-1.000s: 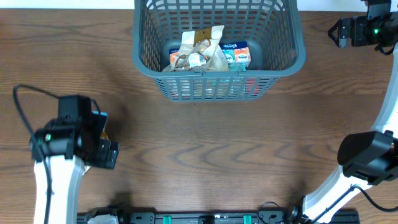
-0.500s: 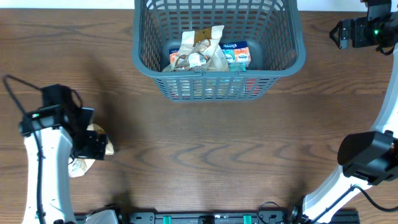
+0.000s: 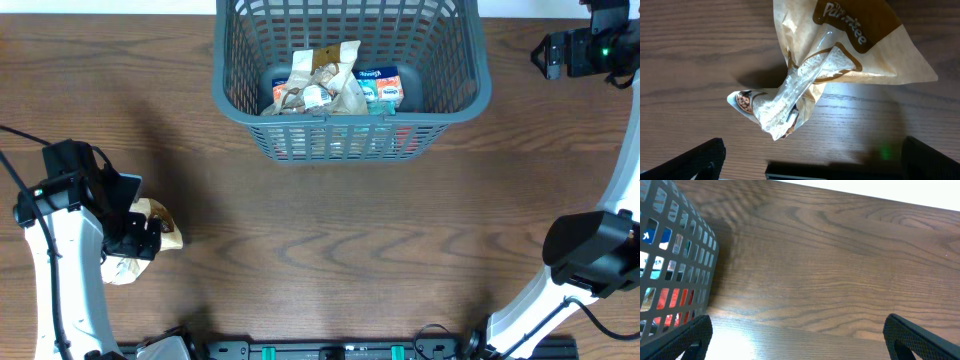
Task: Pack container
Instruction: 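Lower the left gripper onto the crumpled Pantree bread bag and grasp it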
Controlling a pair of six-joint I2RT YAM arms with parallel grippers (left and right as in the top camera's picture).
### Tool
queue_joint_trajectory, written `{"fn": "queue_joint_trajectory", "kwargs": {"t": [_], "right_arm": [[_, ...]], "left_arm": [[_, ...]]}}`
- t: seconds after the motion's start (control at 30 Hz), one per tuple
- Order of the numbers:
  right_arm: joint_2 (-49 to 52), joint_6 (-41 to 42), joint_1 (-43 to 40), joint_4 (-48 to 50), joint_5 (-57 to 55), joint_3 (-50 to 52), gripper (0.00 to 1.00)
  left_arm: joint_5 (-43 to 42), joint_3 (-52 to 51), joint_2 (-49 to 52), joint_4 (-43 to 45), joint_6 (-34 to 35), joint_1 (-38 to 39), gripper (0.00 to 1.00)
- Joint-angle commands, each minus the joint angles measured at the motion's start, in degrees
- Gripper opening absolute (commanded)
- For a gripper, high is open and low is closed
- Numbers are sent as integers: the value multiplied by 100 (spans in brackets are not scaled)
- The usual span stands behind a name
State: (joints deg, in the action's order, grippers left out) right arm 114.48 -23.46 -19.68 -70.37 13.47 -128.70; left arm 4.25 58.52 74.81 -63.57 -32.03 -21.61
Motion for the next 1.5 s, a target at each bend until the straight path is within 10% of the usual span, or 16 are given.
{"fn": "queue_joint_trajectory", "kwargs": {"t": [0.0,0.2,0.57,1.23,1.3,1.4,1.47], "right_arm": [[-87,-61,-26,-15,0,37,99],[-87,-61,-26,-13,0,37,99],[-87,-61,-26,-20,-70,37,99],[-87,-61,-26,-245,-297,37,99],[-87,-61,-26,-251,-297,37,99],[-87,-61,-26,-247,-297,37,99],[-87,-61,-26,-247,-295,37,99]], "left_arm": [[-81,-28,39,31,-114,-35,99],[-85,-39,44,256,415,-37,99],[-662,-933,481,876,-1818,-415,99],[-407,-966,1784,1676,-2129,-651,100],[-407,-964,1777,1674,-2127,-649,88],[-531,-964,1777,1659,-2120,-649,29],[-533,-964,1777,1659,-2103,-645,19]]}}
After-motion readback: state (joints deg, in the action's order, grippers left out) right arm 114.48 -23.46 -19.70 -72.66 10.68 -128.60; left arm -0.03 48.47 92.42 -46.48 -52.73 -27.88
